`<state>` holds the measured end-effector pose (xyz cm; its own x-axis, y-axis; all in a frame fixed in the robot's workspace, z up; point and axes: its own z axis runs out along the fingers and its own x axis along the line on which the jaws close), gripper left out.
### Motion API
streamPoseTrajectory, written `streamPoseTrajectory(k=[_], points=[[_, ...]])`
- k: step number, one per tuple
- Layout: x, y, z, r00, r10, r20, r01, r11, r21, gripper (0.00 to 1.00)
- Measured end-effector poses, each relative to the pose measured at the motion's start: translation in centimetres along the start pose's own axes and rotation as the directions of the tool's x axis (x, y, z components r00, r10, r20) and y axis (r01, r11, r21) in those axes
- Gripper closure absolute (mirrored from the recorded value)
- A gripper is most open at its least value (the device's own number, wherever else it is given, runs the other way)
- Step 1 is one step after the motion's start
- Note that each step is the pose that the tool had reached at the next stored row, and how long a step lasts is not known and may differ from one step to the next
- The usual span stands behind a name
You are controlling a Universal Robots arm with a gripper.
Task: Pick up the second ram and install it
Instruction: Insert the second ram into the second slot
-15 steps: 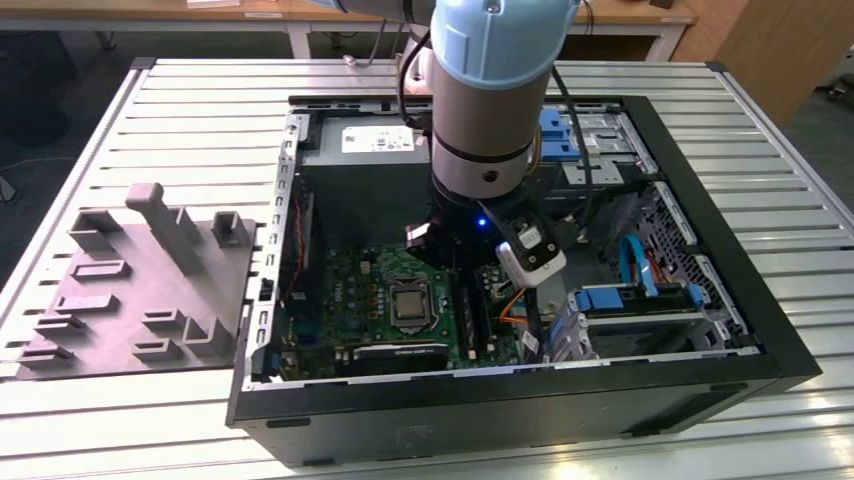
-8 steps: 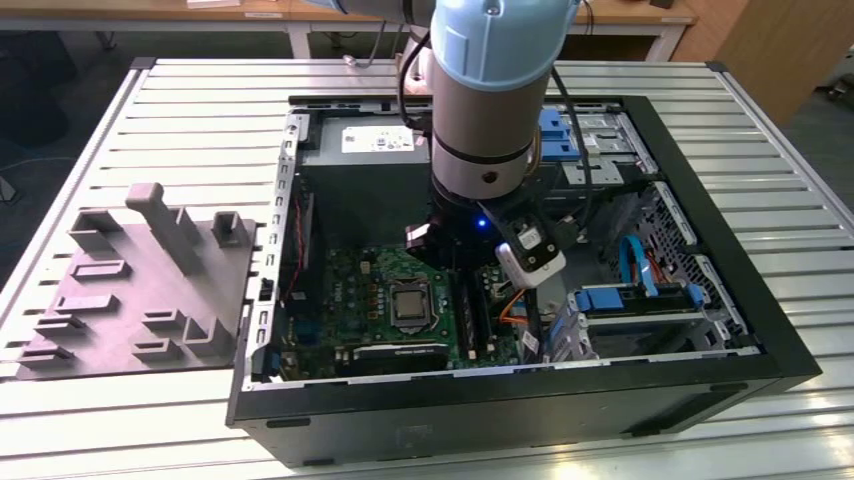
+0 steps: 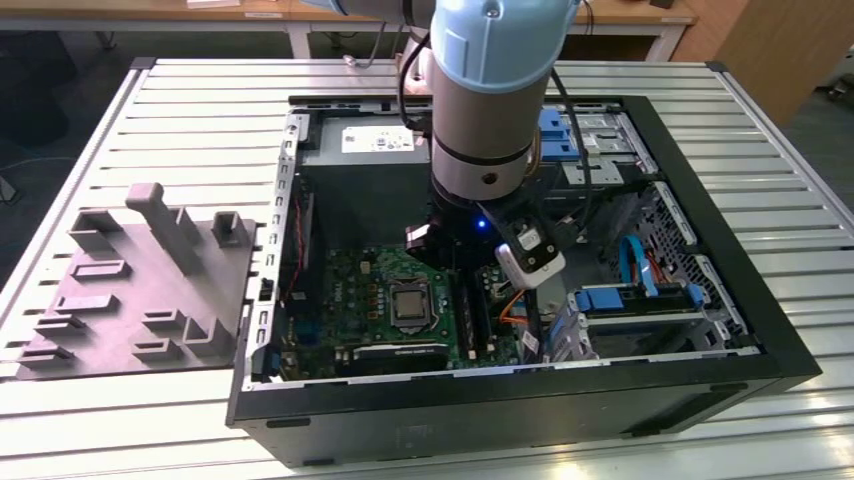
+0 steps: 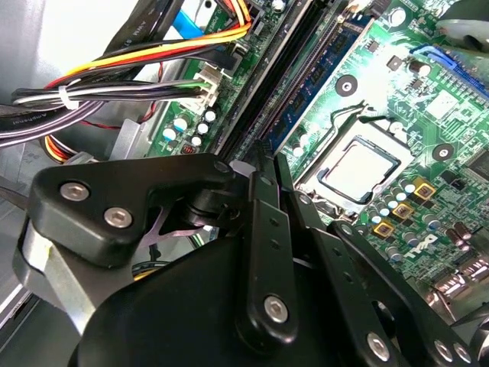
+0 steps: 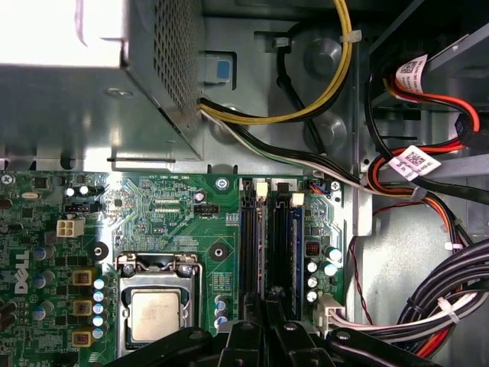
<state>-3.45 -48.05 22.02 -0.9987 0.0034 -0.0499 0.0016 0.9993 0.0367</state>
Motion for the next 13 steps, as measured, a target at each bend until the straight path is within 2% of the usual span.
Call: streamPoseTrajectory(k=[6, 10, 13], points=[[0.0, 0.0, 0.0, 1.0, 0.0, 0.0, 0.0, 1.0, -0.0049, 0.87], [0.0, 0.0, 0.0, 1.0, 0.001, 0.0, -0.001, 0.9999, -0.0136, 0.87], [0.0, -0.01, 0.02, 1.0, 0.001, 0.0, -0.001, 0.9999, -0.0155, 0.87]])
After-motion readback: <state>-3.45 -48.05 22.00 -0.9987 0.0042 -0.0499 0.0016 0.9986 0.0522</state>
